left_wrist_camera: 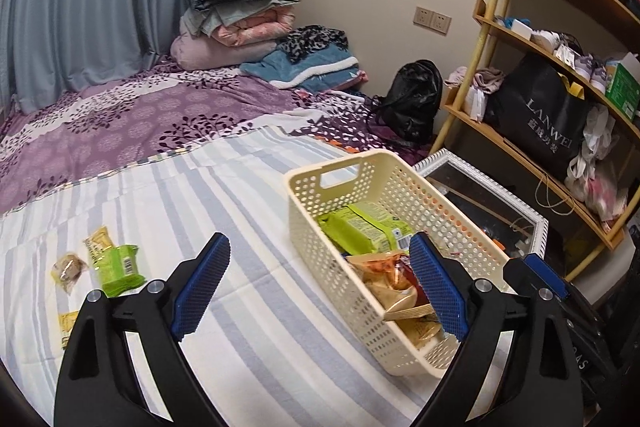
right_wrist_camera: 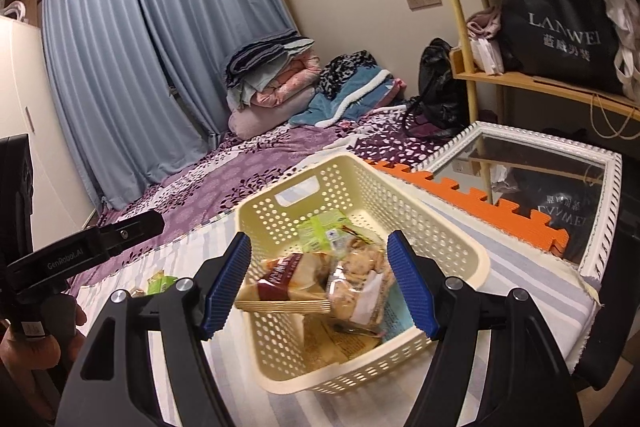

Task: Organize snacks
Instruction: 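Move both tools back toward the yellow biscuit packets and green pack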

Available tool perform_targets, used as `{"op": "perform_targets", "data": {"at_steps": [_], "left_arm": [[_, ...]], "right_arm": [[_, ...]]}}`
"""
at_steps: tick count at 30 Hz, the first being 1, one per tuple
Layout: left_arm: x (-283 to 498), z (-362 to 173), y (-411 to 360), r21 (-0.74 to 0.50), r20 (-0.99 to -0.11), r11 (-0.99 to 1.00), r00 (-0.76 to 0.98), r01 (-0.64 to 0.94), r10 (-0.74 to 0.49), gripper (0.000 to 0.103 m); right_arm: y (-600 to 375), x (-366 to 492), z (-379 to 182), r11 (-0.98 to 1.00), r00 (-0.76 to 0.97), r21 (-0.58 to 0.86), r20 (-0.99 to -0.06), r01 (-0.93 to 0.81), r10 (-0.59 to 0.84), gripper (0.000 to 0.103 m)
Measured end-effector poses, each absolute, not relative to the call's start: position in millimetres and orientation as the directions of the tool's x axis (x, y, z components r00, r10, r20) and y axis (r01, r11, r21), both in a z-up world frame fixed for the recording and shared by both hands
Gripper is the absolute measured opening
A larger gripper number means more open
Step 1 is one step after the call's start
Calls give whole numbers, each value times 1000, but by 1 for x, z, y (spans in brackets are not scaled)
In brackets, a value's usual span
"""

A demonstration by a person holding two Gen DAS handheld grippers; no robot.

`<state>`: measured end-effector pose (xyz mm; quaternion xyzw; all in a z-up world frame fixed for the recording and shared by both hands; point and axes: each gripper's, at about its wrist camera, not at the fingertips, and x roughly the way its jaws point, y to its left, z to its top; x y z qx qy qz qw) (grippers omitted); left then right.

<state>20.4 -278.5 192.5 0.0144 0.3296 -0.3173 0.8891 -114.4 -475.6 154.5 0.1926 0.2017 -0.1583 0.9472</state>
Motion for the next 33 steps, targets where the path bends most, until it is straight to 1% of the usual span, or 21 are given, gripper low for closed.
{"op": "perform_targets", "data": {"at_steps": [5, 9, 13, 27, 33], "left_arm": [[20, 200, -249, -183, -575, 819, 617, 544, -538, 92], [21, 204, -225, -187, -564, 832, 637, 522, -526, 96], [24, 202, -200, -200, -565, 848, 649, 491, -509, 96], [51, 162, -94, -244, -635, 929, 679, 277, -369, 96], [59, 142, -56, -264, -664, 948, 679, 176, -312, 96]], "right_arm": [[-452, -109, 163, 900, 880, 278, -433, 337, -196, 70], [-432, -104, 169, 916, 884, 255, -431, 310, -179, 70], [-413, -97, 173, 931, 887, 232, -432, 282, -161, 70], [-351, -63, 162, 969, 870, 197, -491, 151, -36, 70], [-340, -55, 154, 973, 855, 188, -518, 134, -18, 71]]}}
